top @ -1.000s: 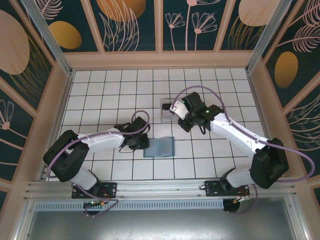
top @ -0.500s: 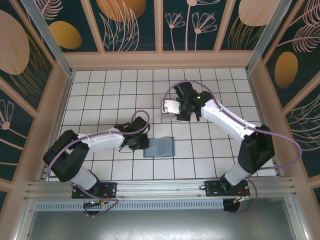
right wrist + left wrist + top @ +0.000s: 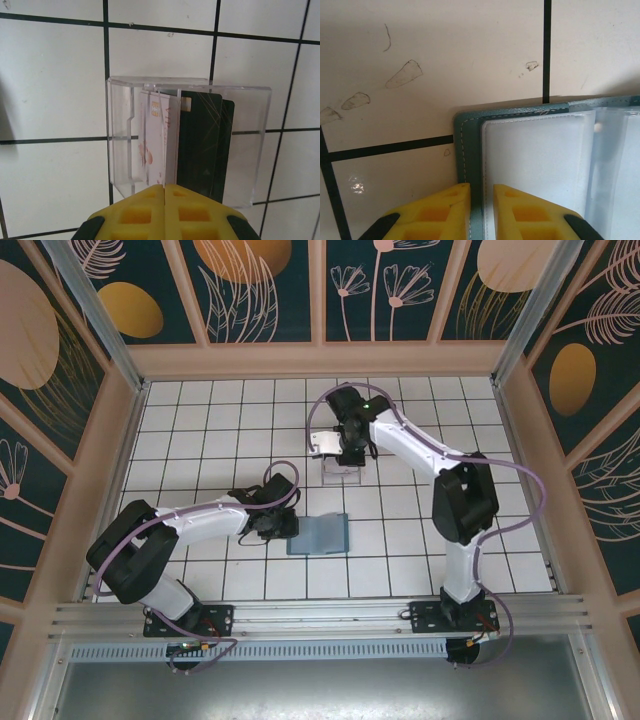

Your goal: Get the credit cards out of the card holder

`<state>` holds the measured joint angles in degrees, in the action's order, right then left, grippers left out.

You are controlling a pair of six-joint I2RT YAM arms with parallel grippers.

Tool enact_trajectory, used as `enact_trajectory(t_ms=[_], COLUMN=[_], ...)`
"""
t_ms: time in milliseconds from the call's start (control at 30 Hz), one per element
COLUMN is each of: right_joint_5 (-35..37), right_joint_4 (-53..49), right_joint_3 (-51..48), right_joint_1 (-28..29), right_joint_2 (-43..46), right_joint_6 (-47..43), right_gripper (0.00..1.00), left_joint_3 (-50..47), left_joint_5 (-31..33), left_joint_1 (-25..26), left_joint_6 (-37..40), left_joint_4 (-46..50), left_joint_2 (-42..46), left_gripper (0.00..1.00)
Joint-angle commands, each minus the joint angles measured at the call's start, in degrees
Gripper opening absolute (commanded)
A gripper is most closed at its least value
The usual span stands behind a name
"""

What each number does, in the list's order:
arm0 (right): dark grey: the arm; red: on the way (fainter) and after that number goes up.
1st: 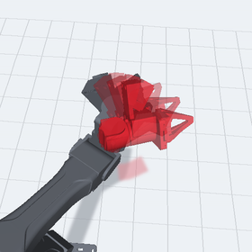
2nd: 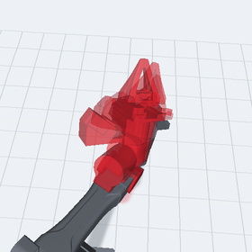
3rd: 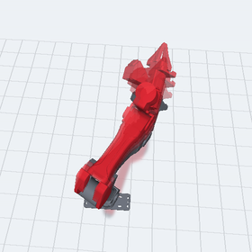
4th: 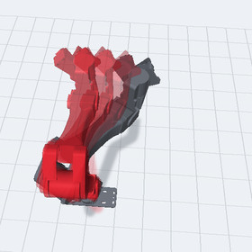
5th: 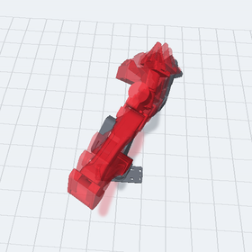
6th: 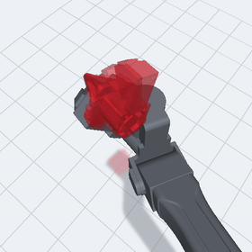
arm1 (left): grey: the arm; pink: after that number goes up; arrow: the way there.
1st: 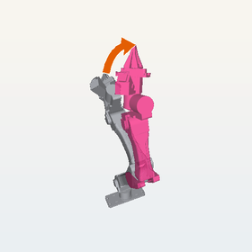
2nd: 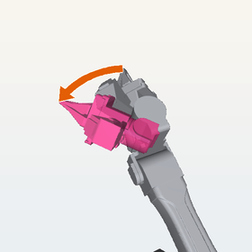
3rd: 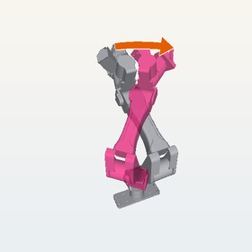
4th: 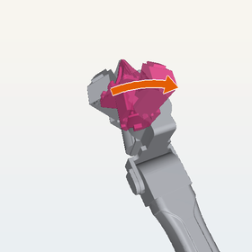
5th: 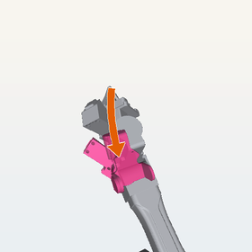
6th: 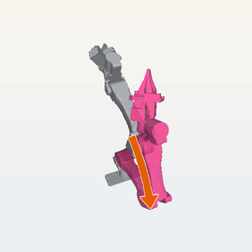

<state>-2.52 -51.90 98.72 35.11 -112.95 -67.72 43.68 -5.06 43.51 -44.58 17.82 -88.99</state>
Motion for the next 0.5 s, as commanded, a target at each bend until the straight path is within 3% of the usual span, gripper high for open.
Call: enact_trajectory(t_ms=[0,467], right_joint_5=[-2.17,-3.61], right_joint_4=[-5.54,-7.44], right_joint_3=[3.78,4.88], right_joint_1=[-0.87,-0.94], right_joint_2=[-2.54,-7.68], right_joint_6=[-1.54,0.29], right_gripper=[0.0,0.0], left_joint_3=[0.49,0.92], left_joint_5=[0.14,-0.04], left_joint_1=[-0.25,-0.18], left_joint_6=[0.27,0.23], left_joint_4=[1.07,1.4], left_joint_2=[-0.22,-0.32], left_gripper=[0.21,0.21])
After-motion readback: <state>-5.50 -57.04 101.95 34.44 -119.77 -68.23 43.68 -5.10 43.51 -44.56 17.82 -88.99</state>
